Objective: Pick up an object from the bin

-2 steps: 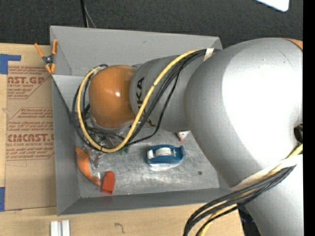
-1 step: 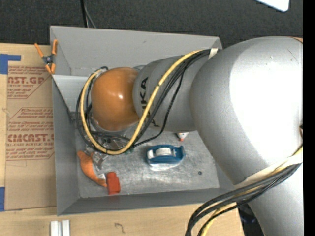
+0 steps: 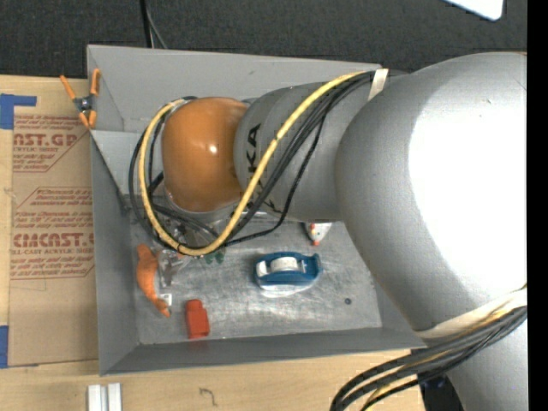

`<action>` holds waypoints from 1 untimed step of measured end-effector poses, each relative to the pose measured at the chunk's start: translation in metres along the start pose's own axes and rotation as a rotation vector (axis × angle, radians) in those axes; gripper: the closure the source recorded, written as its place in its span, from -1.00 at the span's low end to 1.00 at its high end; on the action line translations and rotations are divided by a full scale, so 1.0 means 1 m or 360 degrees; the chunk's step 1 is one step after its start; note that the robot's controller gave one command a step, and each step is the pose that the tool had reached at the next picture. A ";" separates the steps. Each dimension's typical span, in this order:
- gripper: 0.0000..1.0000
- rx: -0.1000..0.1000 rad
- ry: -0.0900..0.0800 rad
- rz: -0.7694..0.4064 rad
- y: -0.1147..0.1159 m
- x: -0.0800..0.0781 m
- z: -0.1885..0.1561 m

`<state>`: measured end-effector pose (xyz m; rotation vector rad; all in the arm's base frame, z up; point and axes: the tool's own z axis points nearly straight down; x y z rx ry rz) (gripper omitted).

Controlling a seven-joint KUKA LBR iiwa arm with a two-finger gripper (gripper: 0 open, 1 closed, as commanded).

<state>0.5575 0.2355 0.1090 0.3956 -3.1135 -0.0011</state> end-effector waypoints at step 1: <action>1.00 0.0000 -0.0009 -0.0634 -0.007 0.020 -0.096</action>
Offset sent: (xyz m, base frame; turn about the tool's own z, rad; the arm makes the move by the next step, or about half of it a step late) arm 0.0000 0.0000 0.0000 0.0000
